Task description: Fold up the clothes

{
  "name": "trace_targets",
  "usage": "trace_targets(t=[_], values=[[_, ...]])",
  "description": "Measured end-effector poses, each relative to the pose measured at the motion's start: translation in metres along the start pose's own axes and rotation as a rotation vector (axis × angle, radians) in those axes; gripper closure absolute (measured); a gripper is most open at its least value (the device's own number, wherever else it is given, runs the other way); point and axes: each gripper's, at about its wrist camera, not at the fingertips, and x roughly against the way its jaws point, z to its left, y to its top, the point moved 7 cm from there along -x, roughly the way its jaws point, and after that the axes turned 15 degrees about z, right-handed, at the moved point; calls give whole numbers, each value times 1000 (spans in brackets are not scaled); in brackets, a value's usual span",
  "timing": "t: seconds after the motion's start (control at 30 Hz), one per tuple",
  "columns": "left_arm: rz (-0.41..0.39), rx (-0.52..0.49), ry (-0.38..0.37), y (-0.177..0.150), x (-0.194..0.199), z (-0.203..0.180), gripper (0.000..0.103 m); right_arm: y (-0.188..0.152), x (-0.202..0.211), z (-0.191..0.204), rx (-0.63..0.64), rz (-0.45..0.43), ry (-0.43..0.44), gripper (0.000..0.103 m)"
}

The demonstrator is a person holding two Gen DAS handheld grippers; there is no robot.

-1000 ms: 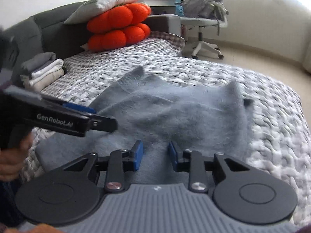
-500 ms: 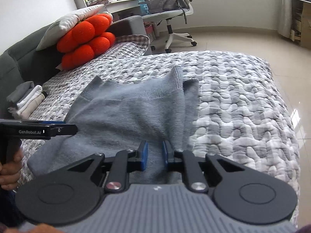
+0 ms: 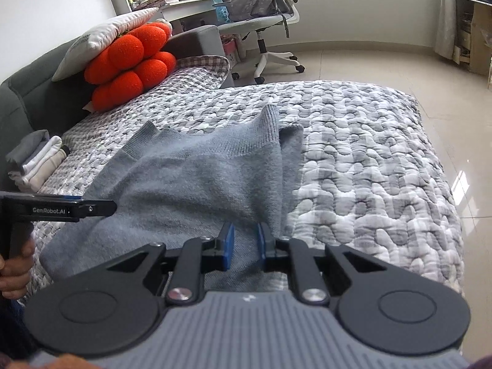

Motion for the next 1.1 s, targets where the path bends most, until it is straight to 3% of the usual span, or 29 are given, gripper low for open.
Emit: trace_targets(t=[0.17,0.2,0.23,0.27,0.4,0.67,0.97,1.1], values=[[0,-8,16,1,-1,-2,34,-1,2,-2,8,-1,-25,88],[0,-8,17,1,-2,-2,34,-1,3,-5,5,-1,-56,85],[0,-8,18,1,-2,-2,33,-2,4,-7,1,0,-86,74],[0,-7,18,1,-2,-2,33,-2,5,-10,-5,0,-99,70],[-2,-11,29,2,-4,-3,33,-3,18,-10,17,-58,-100,70],[2,-9,38,3,-7,-5,32,-12,36,30,222,-137,-15,63],[-6,-19,68,0,-7,-7,30,-45,25,88,551,-90,48,55],[-2,-1,73,3,-2,-3,28,-49,9,92,580,-38,5,55]])
